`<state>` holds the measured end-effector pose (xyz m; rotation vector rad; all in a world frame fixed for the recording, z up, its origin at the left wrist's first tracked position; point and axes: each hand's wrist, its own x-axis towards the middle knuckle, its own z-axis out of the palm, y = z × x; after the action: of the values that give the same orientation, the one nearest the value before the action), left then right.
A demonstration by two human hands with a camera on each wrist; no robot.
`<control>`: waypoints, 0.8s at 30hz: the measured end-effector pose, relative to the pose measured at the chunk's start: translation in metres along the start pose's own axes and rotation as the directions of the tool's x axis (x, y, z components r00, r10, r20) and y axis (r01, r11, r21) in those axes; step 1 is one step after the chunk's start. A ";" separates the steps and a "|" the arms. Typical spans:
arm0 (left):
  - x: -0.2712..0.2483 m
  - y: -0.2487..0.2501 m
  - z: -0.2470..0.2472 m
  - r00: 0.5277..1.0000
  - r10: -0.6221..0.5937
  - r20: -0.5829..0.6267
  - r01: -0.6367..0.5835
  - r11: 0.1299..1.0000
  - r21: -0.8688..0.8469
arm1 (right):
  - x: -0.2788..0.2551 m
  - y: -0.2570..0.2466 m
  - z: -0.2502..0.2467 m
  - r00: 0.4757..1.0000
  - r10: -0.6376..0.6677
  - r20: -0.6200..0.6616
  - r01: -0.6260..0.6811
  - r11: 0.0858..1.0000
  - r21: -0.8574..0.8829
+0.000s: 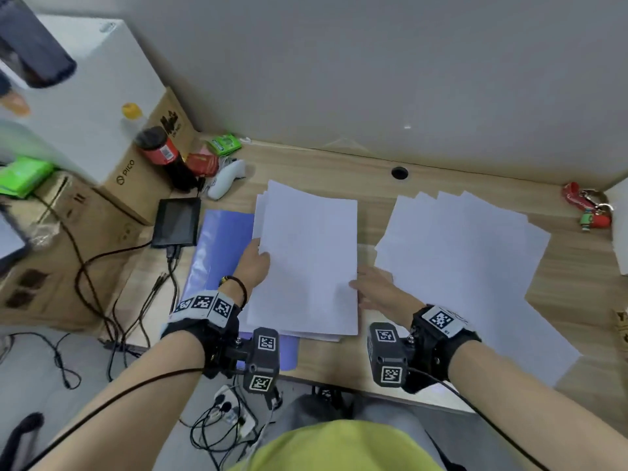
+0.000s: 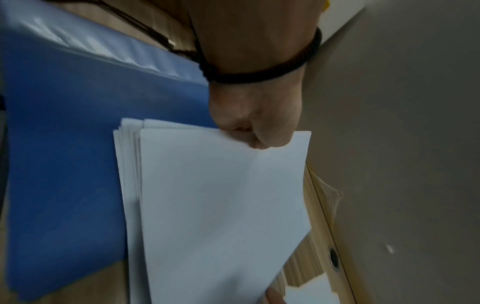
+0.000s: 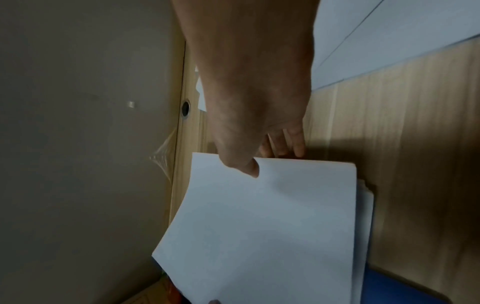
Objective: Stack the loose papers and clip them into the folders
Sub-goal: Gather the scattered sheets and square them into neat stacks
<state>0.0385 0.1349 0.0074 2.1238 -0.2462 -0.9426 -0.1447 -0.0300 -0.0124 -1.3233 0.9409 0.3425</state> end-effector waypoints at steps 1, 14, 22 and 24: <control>0.005 -0.005 -0.005 1.000 -0.004 -0.001 0.004 1.000 0.016 | 0.002 0.000 0.005 0.999 0.015 0.032 -0.014 1.000 -0.013; 0.057 -0.063 0.004 0.986 -0.155 -0.067 0.162 0.980 0.115 | 0.028 0.016 0.000 0.999 0.049 0.015 -0.050 0.996 0.068; 0.034 0.008 0.024 0.972 0.014 -0.235 0.043 0.971 0.235 | 0.006 0.012 -0.032 0.999 0.033 -0.002 -0.033 0.993 0.113; 0.035 0.025 0.048 0.988 0.062 -0.145 -0.046 0.992 0.114 | -0.007 0.021 -0.061 0.998 0.015 -0.066 -0.007 0.993 0.119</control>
<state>0.0334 0.0739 -0.0135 2.2648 -0.2852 -0.7509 -0.1869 -0.0783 -0.0187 -1.2271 1.0102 0.2480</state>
